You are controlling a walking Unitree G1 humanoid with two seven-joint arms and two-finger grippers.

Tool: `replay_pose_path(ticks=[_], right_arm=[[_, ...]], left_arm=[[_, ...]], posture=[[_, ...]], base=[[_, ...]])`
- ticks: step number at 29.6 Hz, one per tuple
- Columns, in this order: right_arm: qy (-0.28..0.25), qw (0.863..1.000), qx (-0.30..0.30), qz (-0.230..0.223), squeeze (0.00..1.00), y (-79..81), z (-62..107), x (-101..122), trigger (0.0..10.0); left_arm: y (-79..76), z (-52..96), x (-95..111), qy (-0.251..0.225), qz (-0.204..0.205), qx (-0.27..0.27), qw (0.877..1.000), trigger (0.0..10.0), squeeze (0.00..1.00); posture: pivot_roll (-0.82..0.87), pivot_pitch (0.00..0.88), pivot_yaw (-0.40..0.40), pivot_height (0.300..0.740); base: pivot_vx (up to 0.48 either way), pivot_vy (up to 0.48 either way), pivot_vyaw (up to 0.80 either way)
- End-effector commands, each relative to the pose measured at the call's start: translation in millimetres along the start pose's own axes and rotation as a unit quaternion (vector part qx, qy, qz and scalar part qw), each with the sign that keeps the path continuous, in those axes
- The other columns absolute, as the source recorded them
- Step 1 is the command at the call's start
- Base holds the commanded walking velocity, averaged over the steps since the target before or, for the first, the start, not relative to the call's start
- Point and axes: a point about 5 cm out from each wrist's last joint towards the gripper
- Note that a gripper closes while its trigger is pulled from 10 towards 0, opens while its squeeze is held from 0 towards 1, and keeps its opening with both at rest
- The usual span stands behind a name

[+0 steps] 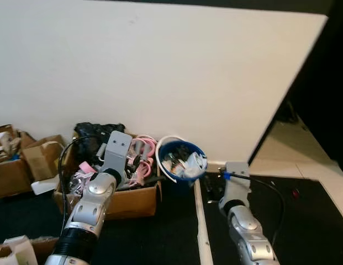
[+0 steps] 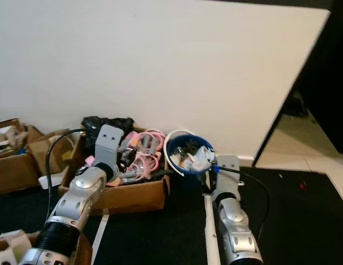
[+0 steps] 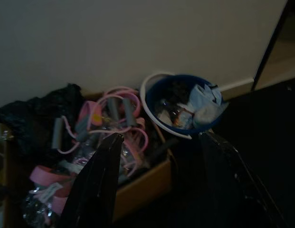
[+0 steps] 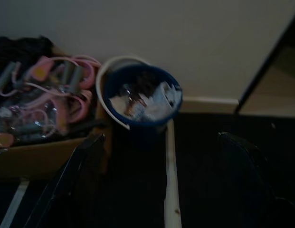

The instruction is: Picking trash to rubbish bin

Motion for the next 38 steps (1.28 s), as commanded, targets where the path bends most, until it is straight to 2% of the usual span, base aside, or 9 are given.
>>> replay_pose_path(ticks=[1, 4, 9, 13, 22, 35, 38], right_arm=[[0.003, 1.000, -0.005, 0.005, 0.00, -4.1, 0.7, 0, 10.0], [0.004, 1.000, -0.006, 0.004, 0.00, -4.0, 0.8, 0, 10.0], [0.005, 1.000, -0.005, 0.004, 0.00, -3.3, 1.4, 0, 10.0], [0.006, 1.000, -0.005, 0.004, 0.00, -3.3, 1.7, 0, 10.0], [0.009, 1.000, -0.009, 0.001, 0.00, -5.1, 1.9, 0, 10.0], [0.010, 1.000, -0.011, -0.002, 0.00, -5.2, 2.7, 0, 10.0], [0.013, 1.000, -0.008, 0.000, 0.00, -5.2, 2.7, 0, 10.0]], left_arm=[[-2.5, -0.1, -2, 0.003, -0.008, -0.002, 1.000, 10.0, 0.00], [-2.8, 0.0, 3, -0.020, 0.008, -0.002, 1.000, 10.0, 0.00], [0.2, -0.4, 6, -0.027, -0.010, 0.018, 0.999, 10.0, 0.00], [2.3, -0.9, 8, -0.030, -0.008, 0.030, 0.999, 10.0, 0.00], [-1.5, -3.1, 9, -0.029, -0.007, 0.009, 1.000, 10.0, 0.00], [-1.8, -3.4, 9, -0.035, -0.007, 0.013, 0.999, 10.0, 0.00], [-2.4, -3.6, 13, -0.053, -0.010, 0.013, 0.998, 10.0, 0.00]], posture=[[-0.05, 0.044, 0.015, 0.740], [-0.05, 0.046, 0.014, 0.740], [-0.06, 0.048, 0.019, 0.740], [-0.06, 0.050, 0.021, 0.740], [-0.06, 0.051, 0.023, 0.740], [-0.06, 0.053, 0.023, 0.740], [-0.06, 0.051, 0.021, 0.740]], base=[[0.000, 0.000, -0.80], [0.000, 0.000, -0.80], [0.000, 0.000, -0.80], [0.000, 0.000, -0.80], [0.000, 0.000, -0.80], [0.000, 0.000, -0.80], [0.000, 0.000, -0.80]])
Point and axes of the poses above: a point about 5 cm out from each wrist's last joint towards the gripper, its own z axis pointing back from the gripper into the wrist, its own x axis along the axis of the wrist's last joint, y = z × x, and after that the axes turned 9 degrees about -z, right-handed
